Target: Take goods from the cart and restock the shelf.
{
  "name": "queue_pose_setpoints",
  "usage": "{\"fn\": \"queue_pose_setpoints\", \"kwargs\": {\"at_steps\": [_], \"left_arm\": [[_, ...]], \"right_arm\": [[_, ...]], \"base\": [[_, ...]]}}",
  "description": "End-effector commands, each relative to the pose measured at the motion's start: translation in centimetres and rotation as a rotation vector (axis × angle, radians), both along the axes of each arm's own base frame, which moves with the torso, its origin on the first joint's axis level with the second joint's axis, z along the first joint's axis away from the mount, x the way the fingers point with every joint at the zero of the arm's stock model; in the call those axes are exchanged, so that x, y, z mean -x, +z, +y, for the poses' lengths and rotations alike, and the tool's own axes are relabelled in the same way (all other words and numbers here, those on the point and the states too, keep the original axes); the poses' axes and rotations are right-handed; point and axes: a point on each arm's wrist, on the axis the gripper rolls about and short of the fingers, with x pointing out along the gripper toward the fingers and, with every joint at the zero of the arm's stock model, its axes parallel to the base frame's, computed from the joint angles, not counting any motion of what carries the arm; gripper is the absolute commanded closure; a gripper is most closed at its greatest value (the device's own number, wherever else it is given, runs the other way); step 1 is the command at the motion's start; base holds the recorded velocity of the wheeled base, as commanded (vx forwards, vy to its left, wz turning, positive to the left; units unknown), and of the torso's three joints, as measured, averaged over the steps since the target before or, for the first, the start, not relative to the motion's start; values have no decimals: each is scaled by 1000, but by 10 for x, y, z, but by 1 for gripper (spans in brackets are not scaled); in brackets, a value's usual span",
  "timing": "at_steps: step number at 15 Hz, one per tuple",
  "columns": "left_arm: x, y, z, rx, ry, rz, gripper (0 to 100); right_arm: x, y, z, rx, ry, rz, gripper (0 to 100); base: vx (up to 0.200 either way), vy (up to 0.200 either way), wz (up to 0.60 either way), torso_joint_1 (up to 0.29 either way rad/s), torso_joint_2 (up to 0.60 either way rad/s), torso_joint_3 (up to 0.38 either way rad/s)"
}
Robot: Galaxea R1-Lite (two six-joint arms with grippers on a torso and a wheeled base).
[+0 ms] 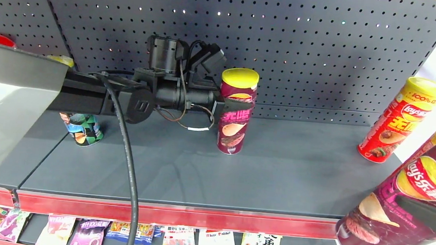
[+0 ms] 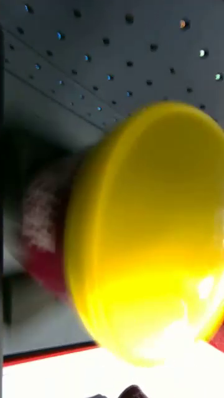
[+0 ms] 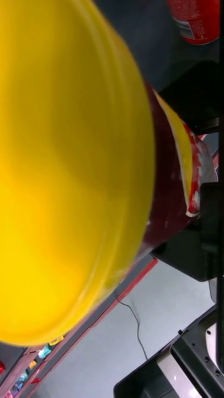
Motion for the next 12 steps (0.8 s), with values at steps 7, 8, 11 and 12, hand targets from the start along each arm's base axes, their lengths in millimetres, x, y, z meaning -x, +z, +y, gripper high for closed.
{"fn": "queue_pose_setpoints", "kwargs": {"at_steps": [7,8,11,12], "left_arm": [[22,15,11,5,-13,2,100],[35,23,13,16,-28,21,100],[62,30,21,29,-53,84,100],[68,28,23,25,-66,96,100]], "right_arm": [[-4,3,1,0,0,-1,100],[-5,6,2,-2,0,-7,100],[-9,11,3,-4,2,-11,100],[-10,10,4,-3,3,-8,100]], "base": [[0,0,0,0,0,0],[0,0,0,0,0,0],[0,0,0,0,0,0],[0,0,0,0,0,0]]}}
